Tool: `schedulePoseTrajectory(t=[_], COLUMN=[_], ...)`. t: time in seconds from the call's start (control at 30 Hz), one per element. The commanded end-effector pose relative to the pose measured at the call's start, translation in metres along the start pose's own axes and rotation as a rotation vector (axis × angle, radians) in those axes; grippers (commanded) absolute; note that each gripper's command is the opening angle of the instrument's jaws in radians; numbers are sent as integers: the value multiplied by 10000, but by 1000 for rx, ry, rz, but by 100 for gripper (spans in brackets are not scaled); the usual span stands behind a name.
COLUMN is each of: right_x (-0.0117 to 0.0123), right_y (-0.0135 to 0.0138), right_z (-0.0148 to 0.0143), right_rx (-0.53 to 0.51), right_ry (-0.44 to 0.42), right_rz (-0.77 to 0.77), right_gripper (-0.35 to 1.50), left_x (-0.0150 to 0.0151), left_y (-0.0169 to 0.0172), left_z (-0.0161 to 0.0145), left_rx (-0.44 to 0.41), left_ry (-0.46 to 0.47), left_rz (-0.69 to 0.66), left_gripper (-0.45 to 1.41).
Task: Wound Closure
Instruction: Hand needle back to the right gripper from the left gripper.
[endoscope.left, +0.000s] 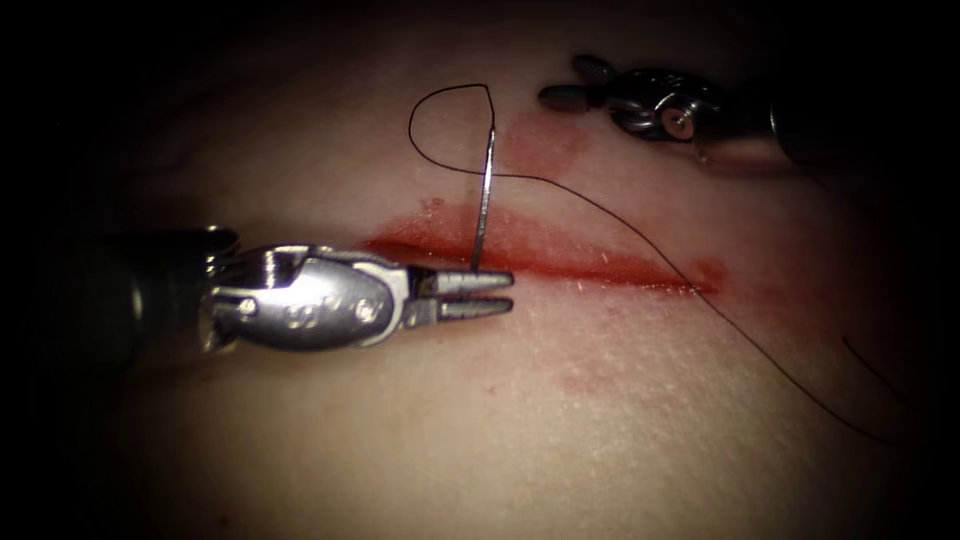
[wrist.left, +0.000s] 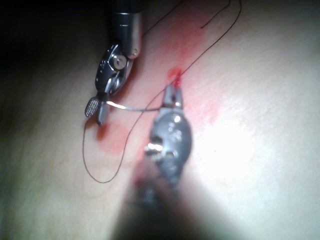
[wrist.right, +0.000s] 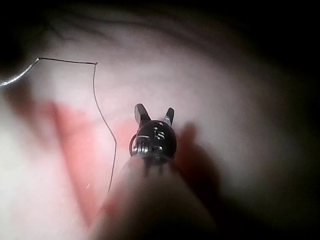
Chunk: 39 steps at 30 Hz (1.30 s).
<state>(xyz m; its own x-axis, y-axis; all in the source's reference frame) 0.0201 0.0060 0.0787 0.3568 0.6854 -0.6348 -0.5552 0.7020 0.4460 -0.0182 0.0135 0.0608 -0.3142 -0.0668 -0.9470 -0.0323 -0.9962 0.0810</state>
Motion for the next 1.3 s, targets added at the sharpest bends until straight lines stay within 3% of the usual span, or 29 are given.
schedulePoseTrajectory(t=[0.03, 0.3, 0.4, 0.7, 0.87, 1.3], right_x=[-9, -12, -16, -10, -1, 9], right_y=[-28, -112, -115, -110, -102, -107], right_z=[-11, -78, -77, -58, -43, -22], right_rx=[38, 266, 309, 427, 447, 462], right_ry=[6, 22, 72, 114, 123, 126], right_rz=[23, 178, 225, 328, 336, 355], right_gripper=[133, 131, 131, 131, 131, 141], left_x=[-4, -4, -4, -7, -11, -10], left_y=[2, 0, 0, 1, 5, 6], left_z=[7, 7, 7, 8, 10, 11], left_rx=[-1, -3, -3, -2, -11, -15], left_ry=[2, 3, 3, -5, 10, 17], left_rz=[-1, 52, 93, 238, 315, 339], left_gripper=[-35, -35, -35, -35, -35, -35])
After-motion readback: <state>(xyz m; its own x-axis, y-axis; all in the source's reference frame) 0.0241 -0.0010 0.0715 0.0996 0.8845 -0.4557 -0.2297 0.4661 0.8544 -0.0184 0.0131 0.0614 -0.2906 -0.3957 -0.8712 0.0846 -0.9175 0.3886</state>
